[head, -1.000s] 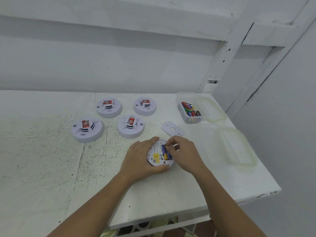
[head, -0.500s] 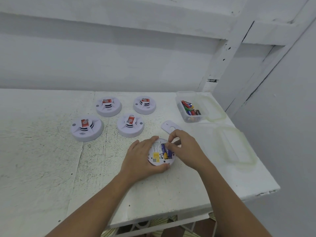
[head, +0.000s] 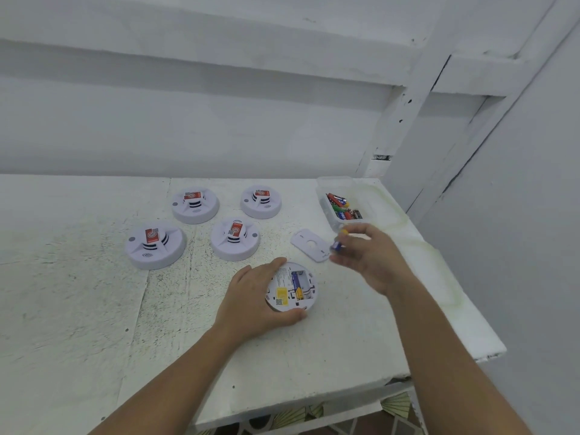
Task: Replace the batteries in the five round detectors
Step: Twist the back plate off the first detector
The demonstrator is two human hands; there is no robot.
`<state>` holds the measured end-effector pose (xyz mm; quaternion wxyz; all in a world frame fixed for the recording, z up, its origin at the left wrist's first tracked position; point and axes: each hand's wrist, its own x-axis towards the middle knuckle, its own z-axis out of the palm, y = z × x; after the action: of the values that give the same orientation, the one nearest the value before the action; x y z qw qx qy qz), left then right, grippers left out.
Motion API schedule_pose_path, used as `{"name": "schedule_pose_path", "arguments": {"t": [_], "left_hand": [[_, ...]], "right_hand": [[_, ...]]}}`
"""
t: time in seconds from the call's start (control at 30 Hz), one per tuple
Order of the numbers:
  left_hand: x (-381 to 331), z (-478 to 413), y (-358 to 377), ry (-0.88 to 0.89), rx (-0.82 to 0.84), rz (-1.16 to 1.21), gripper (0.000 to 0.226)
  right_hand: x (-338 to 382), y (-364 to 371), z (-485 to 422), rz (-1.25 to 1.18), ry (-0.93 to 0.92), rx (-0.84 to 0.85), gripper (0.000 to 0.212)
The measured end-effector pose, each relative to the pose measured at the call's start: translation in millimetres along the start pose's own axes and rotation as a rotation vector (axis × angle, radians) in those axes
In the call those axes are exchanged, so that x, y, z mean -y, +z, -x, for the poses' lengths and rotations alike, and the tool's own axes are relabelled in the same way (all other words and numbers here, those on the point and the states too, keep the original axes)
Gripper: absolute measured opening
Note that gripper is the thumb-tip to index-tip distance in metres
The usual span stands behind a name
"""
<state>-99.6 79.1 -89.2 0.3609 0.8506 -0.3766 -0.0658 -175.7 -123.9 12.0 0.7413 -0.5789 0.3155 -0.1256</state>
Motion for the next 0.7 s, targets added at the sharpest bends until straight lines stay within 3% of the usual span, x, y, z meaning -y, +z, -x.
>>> {"name": "schedule_pose_path", "arguments": {"t": [0.1, 0.23, 0.3, 0.7], "left_hand": [[-1, 1, -2, -0.005, -0.009, 0.023, 0.096], [-1, 0, -2, -0.003, -0.009, 0.017, 0.096], [-1, 1, -1, -0.003, 0.001, 0.011, 0.097], [-2, 1, -2, -0.022, 0.024, 0.013, 0.099]], "right_hand": [[14, -26, -17, 0.108, -0.046, -0.126, 0.012], [9, -45, -35, 0.668, -0.022, -0.224, 0.014], [3, -47, -38, 0.821, 0.03, -0.225, 0.017], [-10, -36, -39, 0.91, 0.086, -0.235, 0.016]]}}
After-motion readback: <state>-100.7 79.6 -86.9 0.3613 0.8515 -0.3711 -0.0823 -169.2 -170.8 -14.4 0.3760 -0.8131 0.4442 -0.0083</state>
